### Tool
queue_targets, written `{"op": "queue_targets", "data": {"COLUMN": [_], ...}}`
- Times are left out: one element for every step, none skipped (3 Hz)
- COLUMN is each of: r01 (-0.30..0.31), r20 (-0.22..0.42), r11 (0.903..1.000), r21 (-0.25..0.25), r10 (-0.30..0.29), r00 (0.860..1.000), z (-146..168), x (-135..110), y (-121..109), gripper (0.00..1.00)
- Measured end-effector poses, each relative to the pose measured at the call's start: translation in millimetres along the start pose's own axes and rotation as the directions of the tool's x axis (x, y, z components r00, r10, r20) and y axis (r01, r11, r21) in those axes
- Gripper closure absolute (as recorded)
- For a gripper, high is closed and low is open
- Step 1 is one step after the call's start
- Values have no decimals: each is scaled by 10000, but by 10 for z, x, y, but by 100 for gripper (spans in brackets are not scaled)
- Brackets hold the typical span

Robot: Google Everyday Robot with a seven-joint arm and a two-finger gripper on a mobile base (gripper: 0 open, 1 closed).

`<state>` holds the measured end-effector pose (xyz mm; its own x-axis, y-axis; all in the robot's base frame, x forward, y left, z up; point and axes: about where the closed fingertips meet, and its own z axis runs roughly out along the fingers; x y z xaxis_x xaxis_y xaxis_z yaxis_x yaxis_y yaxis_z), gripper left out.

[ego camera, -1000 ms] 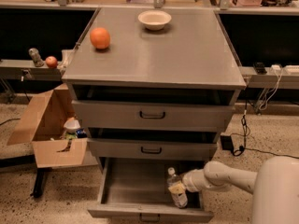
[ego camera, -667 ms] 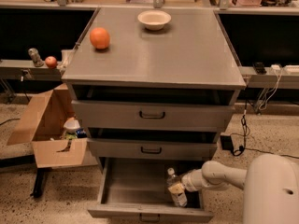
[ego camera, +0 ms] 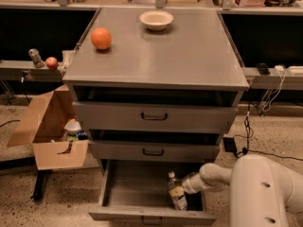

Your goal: Place blue plastic bottle into bottom drawer

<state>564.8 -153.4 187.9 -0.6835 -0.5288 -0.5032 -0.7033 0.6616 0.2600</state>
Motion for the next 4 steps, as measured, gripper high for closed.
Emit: {"op": "queue_targets", "data": {"r01": [-198,-198,-198,-198], "r20": [-102,-102,-102,-102], "r11": [9998,9998,9998,9998], "r21": [-49,-49,-49,-50], "r10": [198,198,198,198], "r00": [9998,9998,9998,9998], "z": [157,158,158,158], "x": [43,43,43,43], "y": [-19,-18,-18,-18], "gripper": [98,76,52,30]}}
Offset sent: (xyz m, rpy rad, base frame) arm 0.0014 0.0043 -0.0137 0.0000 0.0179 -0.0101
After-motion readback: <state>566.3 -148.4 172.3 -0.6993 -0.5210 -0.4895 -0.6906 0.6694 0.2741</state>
